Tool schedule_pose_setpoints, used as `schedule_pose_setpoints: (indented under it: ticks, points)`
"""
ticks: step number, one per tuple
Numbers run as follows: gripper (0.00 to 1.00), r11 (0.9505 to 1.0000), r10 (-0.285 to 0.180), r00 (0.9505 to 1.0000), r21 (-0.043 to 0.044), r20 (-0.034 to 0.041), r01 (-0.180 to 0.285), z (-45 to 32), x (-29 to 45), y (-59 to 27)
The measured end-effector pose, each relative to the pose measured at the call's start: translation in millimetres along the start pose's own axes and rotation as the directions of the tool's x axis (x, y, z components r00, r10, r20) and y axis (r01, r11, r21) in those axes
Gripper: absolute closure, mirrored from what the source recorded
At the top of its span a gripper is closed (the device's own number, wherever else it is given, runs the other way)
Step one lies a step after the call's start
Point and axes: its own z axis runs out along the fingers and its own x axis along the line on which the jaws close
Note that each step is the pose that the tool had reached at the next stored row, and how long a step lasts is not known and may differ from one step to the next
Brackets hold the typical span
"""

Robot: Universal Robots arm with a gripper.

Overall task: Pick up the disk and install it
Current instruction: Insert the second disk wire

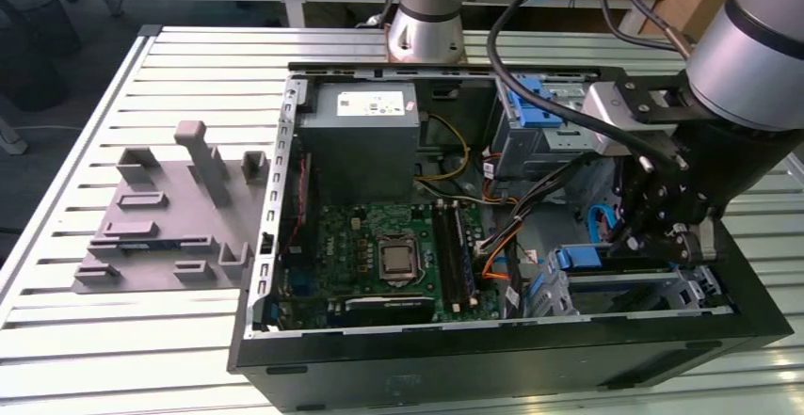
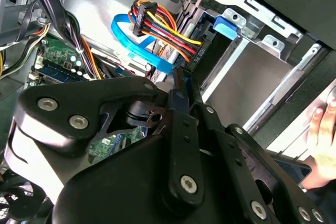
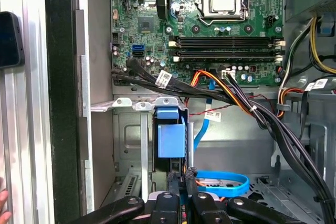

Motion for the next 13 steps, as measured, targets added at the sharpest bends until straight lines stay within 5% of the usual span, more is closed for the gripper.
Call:
schedule_pose_setpoints:
  ticks: [13]
  points:
    - [0.84,1.0,0.0,1.0,0.0,-0.0007,0.0,4.0,0.4,0.1]
